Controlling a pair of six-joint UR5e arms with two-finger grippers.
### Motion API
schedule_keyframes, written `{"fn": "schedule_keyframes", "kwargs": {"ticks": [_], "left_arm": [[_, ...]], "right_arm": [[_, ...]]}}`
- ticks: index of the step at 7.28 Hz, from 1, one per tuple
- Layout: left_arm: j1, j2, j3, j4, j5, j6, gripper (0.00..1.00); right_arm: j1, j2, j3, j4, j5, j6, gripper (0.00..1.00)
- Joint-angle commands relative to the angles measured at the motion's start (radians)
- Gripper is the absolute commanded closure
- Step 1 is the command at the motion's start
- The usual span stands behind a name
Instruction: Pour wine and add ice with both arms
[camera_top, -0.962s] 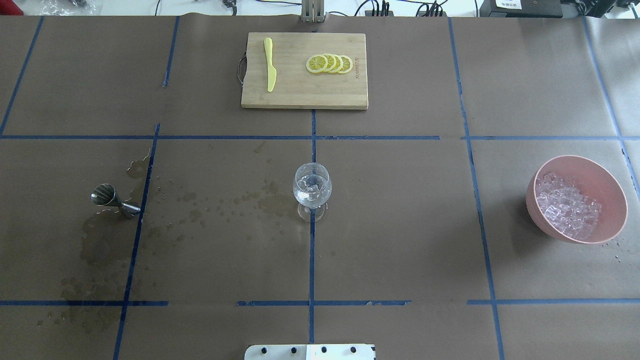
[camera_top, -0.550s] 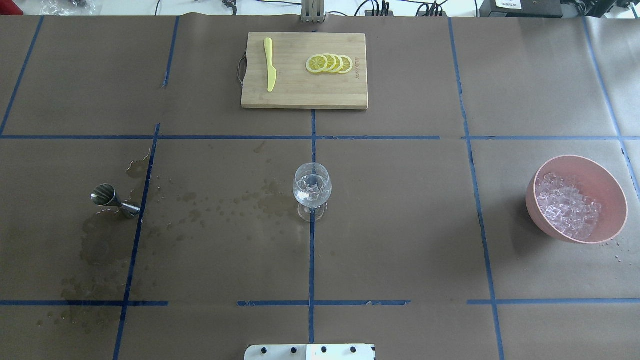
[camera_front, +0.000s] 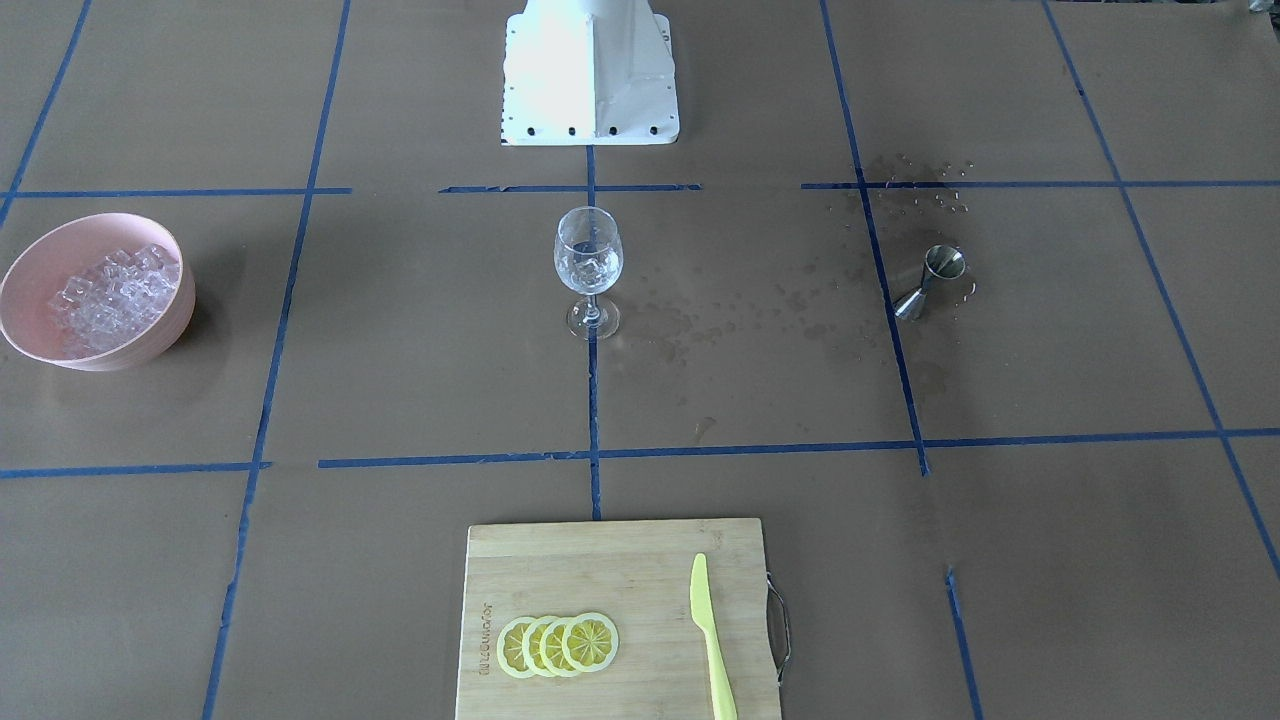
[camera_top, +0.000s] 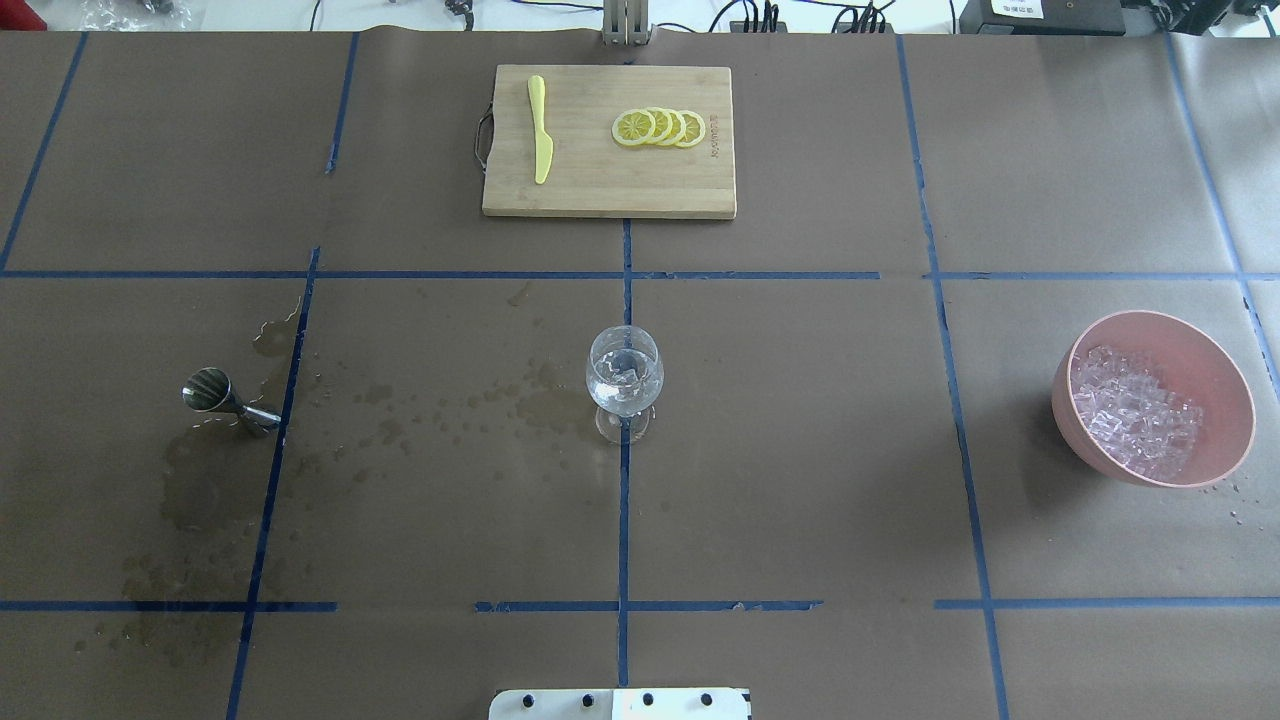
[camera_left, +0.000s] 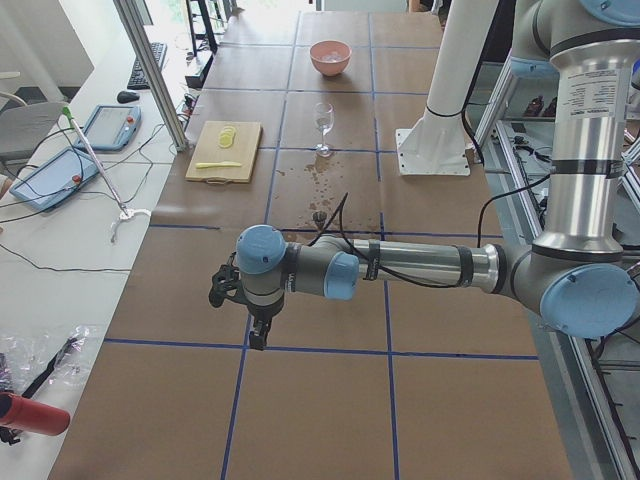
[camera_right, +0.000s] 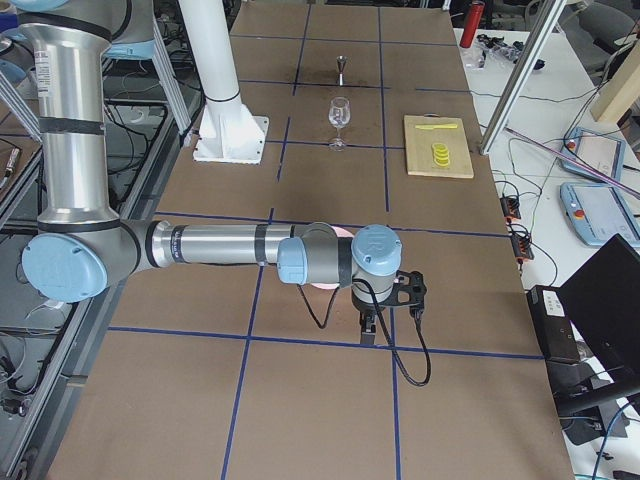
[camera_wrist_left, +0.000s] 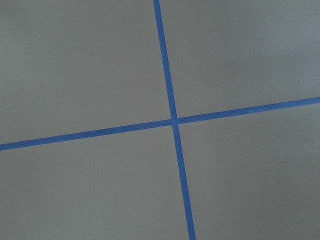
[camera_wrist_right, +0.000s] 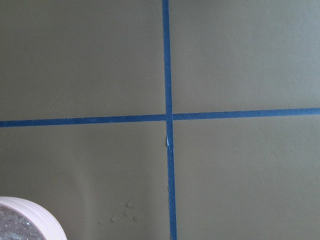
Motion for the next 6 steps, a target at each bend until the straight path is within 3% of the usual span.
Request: {"fn": "schedule_keyframes", "kwargs": {"ticks": [1,6], "left_arm": [[0.000,0.001,0.001,0.001,0.000,-0.006,0.00],[0.000,-0.002,0.006,0.005,0.008,0.069,0.00]], "right_arm": [[0.000,0.000,0.001,0.000,0.000,0.000,0.00],[0.000,0.000,0.011,0.000,-0.002,0.000,0.00]]}}
